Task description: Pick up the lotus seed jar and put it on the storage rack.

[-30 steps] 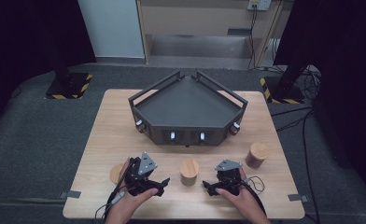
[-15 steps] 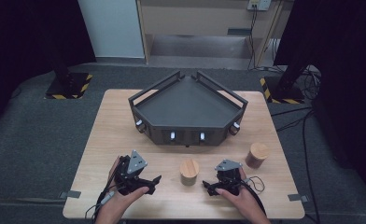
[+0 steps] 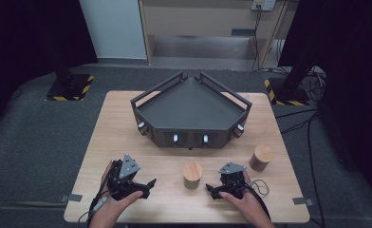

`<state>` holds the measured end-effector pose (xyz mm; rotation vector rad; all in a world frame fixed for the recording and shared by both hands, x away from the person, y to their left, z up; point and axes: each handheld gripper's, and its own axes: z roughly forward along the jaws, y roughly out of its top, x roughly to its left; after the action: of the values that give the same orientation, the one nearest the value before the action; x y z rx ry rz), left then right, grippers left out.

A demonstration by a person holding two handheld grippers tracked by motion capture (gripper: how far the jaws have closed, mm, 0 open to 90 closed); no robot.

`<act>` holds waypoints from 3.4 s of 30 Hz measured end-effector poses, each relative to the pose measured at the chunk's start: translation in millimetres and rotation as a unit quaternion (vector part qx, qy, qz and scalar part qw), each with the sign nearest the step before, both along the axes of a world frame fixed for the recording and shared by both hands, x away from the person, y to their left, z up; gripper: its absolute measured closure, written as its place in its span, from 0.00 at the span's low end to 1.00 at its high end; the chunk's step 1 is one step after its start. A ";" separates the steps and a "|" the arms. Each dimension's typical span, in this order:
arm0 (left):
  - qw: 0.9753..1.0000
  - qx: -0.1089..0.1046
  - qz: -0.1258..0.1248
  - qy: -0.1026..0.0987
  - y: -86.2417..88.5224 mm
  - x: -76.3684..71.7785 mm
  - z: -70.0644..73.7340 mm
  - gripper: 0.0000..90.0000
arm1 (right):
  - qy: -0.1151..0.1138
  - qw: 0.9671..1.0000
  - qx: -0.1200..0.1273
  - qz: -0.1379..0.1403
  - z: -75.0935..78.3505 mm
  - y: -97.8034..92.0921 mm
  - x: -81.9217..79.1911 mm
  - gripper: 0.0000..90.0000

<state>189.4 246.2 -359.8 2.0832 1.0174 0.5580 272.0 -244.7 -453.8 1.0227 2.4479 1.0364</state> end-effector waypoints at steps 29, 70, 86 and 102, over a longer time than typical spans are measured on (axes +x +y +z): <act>0.999 0.010 0.045 -0.002 33.1 -11.7 -9.7 0.02 | 0.000 1.000 0.000 -0.002 0.0 0.4 -0.6 0.01; 0.997 0.010 0.064 0.039 45.3 -5.3 -43.1 0.02 | 0.000 1.000 0.000 -0.004 0.1 0.7 -1.2 0.01; 0.996 0.003 0.070 0.048 48.9 -4.8 -55.8 0.03 | 0.000 1.000 0.000 -0.004 0.1 0.8 -1.3 0.01; 0.997 -0.009 0.068 0.043 52.8 -7.0 -68.2 0.12 | 0.000 1.000 0.000 -0.004 0.1 0.7 -1.3 0.01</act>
<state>182.5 299.0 -428.0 2.0481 1.2155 0.5286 270.7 -244.0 -453.7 1.0321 2.4425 1.0333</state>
